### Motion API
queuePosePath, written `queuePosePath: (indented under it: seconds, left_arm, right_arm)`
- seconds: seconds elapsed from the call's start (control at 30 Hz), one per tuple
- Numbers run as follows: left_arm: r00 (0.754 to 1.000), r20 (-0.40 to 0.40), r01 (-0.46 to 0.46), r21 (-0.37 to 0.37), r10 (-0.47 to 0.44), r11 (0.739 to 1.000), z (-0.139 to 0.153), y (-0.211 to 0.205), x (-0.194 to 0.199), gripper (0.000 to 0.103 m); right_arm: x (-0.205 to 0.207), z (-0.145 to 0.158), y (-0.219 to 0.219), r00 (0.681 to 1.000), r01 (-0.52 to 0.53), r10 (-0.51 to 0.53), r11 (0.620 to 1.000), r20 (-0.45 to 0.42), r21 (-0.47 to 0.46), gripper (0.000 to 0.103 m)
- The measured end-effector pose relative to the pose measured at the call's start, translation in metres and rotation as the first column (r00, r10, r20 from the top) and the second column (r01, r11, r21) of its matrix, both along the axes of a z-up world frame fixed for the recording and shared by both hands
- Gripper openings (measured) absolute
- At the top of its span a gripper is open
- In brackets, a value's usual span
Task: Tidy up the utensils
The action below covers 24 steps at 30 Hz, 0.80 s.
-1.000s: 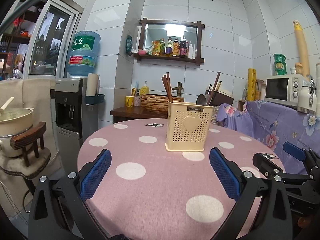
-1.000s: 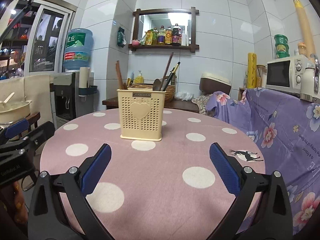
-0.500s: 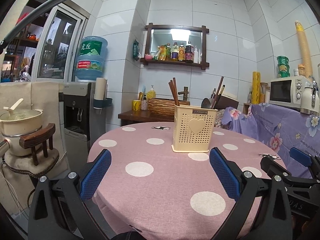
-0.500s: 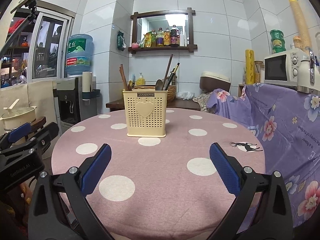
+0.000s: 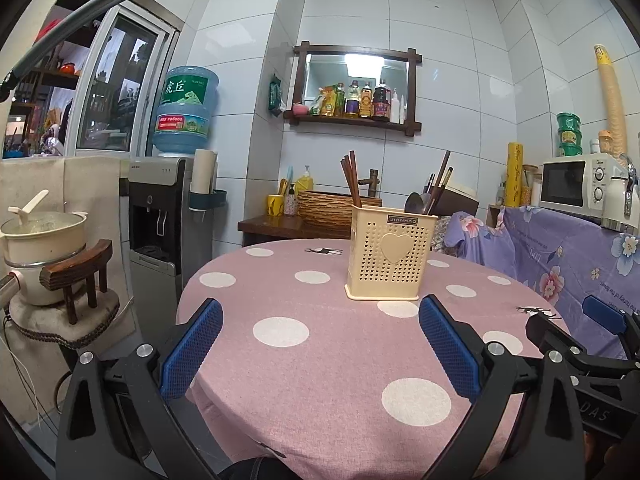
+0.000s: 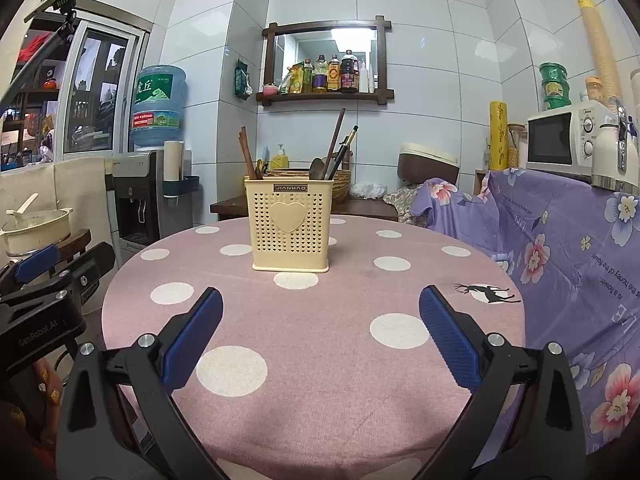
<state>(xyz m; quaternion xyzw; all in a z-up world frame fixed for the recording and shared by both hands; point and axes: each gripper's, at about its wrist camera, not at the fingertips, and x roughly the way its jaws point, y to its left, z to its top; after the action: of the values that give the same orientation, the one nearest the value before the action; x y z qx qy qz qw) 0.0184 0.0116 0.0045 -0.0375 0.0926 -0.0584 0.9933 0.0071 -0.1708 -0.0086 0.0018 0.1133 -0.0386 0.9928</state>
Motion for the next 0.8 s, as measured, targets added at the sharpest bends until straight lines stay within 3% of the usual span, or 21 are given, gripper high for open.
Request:
queuePosePath:
  seconds: [0.8]
  left_arm:
    - [1.0,-0.012,0.013,0.0,-0.013,1.0,0.0002,-0.0012,-0.0011,0.097]
  right_arm:
    - [-0.0023,0.0002,-0.0022,1.0,-0.004,0.004,1.0,-0.001,-0.004,0.097]
